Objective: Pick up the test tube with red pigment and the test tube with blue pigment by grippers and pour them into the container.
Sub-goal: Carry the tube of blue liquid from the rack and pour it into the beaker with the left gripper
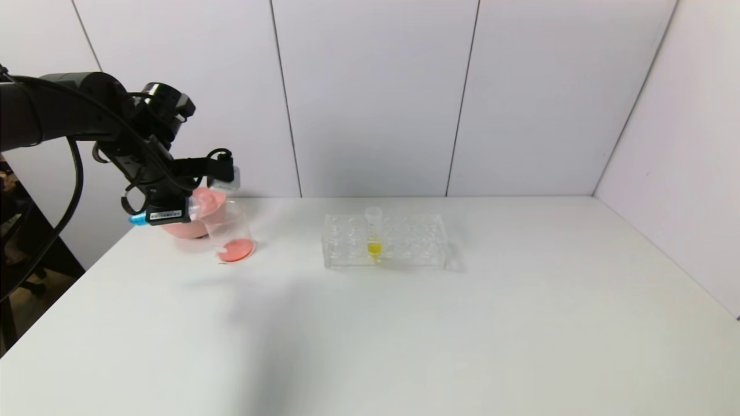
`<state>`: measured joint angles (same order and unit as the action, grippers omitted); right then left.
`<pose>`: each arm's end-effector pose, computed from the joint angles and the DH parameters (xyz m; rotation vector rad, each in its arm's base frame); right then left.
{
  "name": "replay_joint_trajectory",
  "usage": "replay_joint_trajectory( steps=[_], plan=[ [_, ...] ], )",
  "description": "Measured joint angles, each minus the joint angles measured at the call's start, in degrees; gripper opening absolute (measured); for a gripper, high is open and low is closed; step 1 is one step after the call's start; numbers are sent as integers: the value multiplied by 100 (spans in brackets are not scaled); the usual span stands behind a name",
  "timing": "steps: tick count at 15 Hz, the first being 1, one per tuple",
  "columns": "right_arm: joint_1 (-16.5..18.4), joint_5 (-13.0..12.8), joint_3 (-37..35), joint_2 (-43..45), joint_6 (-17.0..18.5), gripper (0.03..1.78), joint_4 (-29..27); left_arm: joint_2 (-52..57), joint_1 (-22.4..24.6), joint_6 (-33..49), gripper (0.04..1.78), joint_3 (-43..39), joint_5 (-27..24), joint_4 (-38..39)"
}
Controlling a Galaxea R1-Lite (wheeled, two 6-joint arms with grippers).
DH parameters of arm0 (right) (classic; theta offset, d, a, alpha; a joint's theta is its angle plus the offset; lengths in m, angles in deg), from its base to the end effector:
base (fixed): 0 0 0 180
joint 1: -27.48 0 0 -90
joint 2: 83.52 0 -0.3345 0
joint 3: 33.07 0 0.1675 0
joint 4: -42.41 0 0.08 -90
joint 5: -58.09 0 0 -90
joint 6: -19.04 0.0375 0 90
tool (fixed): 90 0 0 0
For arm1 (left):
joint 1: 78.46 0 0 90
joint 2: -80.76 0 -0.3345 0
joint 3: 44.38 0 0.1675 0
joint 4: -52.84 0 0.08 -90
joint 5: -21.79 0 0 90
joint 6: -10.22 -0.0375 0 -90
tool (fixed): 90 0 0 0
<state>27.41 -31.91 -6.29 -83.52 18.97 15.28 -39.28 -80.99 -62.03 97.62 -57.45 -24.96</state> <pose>-0.0675 -0.0001 0.0748 -0.0012 0.0061 0.0012 0.3883 -0.0102 0.2555 1.2648 0.9273 -0.5006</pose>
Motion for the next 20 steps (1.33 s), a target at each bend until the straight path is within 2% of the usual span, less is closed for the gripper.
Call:
replay_joint_trajectory(
  steps=[20],
  plan=[
    [2, 0, 0, 0, 0, 177, 2, -239, -87, 468, 45, 69, 653, 183]
  ],
)
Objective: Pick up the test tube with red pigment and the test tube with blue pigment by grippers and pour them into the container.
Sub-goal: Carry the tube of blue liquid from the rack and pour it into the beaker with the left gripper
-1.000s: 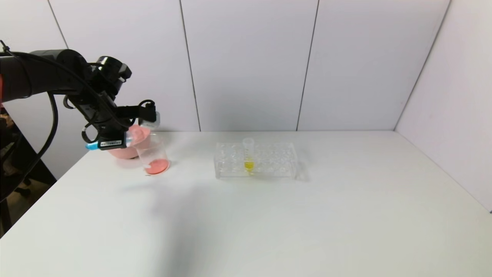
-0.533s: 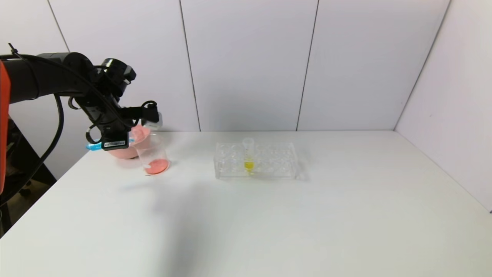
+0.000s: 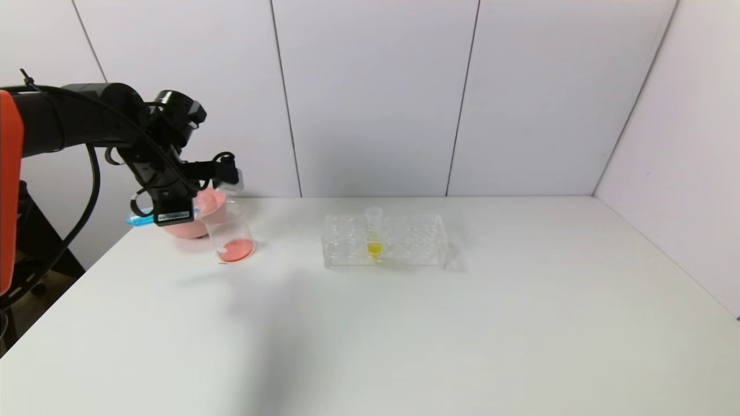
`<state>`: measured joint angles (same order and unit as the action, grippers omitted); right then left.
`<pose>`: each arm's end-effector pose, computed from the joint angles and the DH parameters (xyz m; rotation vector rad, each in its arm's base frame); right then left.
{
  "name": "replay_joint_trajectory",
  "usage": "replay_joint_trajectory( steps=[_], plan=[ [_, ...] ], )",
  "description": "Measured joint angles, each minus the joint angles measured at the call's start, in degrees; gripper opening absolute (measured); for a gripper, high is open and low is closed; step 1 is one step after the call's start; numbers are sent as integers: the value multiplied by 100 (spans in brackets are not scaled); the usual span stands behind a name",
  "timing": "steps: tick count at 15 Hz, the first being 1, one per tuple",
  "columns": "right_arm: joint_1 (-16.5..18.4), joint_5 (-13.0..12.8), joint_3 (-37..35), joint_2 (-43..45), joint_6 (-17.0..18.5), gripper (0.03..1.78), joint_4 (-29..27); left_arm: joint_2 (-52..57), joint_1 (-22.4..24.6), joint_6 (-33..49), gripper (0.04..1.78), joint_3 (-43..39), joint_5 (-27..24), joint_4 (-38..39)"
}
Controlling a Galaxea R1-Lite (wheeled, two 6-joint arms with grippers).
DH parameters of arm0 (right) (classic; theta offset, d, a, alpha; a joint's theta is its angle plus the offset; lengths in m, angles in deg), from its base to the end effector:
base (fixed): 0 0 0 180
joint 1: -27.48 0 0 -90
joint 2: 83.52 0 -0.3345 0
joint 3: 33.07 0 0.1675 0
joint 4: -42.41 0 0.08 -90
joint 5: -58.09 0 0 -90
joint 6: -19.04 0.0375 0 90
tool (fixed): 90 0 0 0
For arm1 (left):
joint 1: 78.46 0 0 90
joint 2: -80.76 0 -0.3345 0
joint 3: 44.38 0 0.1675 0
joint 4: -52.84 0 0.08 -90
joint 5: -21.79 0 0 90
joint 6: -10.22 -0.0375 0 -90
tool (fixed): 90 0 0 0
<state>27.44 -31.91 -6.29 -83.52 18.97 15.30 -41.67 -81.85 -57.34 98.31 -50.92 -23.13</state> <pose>-0.0675 0.0000 0.0748 -0.0012 0.0058 0.0007 0.4017 -0.0126 0.2447 1.2506 0.9901 -0.3737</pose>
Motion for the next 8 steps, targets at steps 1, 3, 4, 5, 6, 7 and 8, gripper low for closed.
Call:
replay_joint_trajectory(
  steps=[1, 3, 4, 5, 6, 7, 8],
  plan=[
    [0, 0, 0, 0, 0, 177, -2, -9, -7, 1, 45, 2, 52, 24],
    [-2, 0, 0, 0, 0, 177, 0, -17, -22, 6, 45, 2, 85, 24],
    [-5, 0, 0, 0, 0, 177, 0, -17, -22, 20, 45, 2, 102, 24],
    [-5, 0, 0, 0, 0, 177, -2, -17, -20, 26, 45, 2, 116, 29],
    [-5, 0, 0, 0, 0, 177, -2, -17, -22, 28, 45, 2, 172, 62],
    [-5, 0, 0, 0, 0, 177, -2, -17, -27, 28, 45, 2, 266, 73],
    [-2, 0, 0, 0, 0, 177, -2, -17, -27, 28, 45, 2, 315, 90]
  ],
)
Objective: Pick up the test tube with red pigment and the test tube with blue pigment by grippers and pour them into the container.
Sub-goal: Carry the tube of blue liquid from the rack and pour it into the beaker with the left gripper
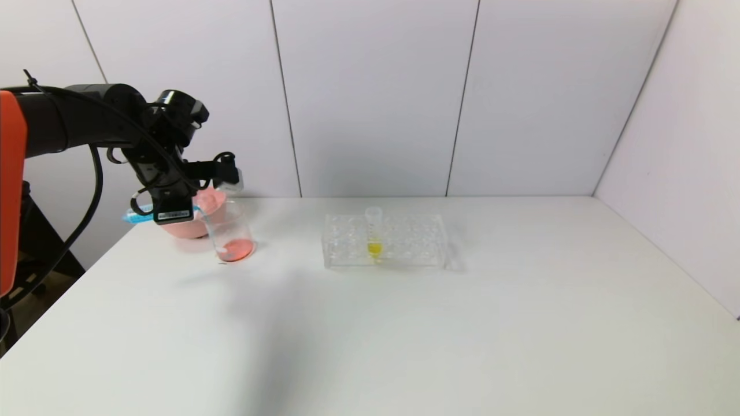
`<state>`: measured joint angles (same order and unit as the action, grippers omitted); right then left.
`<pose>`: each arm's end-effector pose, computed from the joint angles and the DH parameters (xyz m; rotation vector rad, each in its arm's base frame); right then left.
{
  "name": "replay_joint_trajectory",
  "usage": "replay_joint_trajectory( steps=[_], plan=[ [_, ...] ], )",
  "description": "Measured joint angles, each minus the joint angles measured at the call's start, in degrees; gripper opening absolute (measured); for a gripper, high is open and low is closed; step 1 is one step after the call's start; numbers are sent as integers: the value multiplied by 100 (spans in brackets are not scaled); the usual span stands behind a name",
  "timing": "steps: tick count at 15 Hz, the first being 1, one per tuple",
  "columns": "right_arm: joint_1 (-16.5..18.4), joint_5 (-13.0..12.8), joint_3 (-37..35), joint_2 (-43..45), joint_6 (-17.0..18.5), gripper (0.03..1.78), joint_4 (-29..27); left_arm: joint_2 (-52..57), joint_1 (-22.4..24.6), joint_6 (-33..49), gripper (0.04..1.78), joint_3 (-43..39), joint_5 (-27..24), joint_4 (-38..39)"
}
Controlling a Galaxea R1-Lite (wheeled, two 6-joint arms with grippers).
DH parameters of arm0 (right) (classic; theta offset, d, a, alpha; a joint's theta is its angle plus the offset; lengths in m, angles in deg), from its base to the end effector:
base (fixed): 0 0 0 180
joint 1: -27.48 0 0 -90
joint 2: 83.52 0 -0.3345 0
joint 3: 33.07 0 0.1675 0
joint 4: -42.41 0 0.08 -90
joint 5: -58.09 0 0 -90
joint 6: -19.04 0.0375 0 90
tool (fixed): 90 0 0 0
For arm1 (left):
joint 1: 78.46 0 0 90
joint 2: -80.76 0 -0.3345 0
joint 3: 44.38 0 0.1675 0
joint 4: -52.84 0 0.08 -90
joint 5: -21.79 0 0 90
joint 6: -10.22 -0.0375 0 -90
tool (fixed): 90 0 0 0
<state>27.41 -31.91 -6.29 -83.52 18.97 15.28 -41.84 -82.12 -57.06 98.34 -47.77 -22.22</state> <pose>-0.0675 -0.0001 0.0748 -0.0012 0.0061 0.0012 0.4036 -0.0127 0.2452 1.2729 1.0052 -0.3194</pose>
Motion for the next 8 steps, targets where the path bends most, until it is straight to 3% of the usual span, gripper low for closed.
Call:
replay_joint_trajectory(
  steps=[8],
  plan=[
    [2, 0, 0, 0, 0, 177, 0, -55, -69, -2, 45, 0, 245, 91]
  ],
)
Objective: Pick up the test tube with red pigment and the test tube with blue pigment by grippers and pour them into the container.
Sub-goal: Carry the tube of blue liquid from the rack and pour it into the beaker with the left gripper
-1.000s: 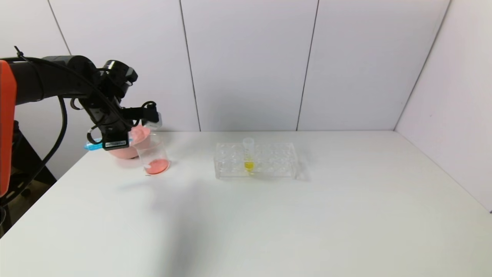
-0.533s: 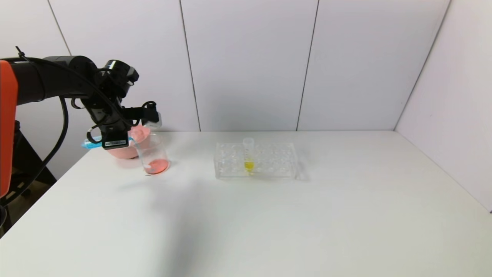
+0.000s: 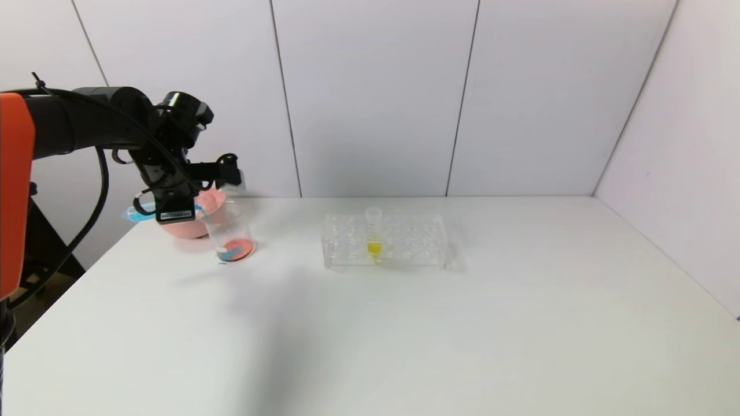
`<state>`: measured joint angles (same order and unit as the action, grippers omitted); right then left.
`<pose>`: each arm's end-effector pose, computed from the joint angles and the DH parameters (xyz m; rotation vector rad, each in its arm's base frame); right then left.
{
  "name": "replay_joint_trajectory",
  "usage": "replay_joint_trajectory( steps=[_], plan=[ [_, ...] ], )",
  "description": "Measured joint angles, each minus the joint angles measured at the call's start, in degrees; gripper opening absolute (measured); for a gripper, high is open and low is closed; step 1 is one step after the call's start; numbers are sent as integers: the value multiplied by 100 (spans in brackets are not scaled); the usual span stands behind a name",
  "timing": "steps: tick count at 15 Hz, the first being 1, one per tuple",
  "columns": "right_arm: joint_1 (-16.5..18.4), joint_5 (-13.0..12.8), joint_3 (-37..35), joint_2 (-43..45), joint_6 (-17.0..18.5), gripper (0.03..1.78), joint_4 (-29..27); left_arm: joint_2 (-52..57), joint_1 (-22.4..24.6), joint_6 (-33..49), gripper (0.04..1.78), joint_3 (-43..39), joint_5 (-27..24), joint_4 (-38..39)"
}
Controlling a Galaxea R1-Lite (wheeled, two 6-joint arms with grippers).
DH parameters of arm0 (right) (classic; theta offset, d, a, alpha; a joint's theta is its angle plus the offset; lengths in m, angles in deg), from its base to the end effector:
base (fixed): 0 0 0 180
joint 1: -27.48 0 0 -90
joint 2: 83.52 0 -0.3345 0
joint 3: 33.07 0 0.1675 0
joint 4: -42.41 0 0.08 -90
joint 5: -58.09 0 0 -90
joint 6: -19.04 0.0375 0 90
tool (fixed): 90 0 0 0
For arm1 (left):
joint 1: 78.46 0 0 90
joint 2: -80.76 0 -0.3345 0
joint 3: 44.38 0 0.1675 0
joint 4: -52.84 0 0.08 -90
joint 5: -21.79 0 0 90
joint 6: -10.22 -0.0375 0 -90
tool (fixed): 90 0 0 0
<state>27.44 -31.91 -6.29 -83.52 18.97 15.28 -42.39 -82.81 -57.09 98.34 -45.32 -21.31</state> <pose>-0.0675 0.0000 0.0748 -0.0012 0.0061 0.0007 0.4071 -0.0163 0.2428 1.2980 1.0147 -0.2880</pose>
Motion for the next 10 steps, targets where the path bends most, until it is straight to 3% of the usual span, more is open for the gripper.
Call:
replay_joint_trajectory(
  steps=[10],
  plan=[
    [0, 0, 0, 0, 0, 177, 0, -44, -60, 0, 45, 0, 174, 44]
  ],
)
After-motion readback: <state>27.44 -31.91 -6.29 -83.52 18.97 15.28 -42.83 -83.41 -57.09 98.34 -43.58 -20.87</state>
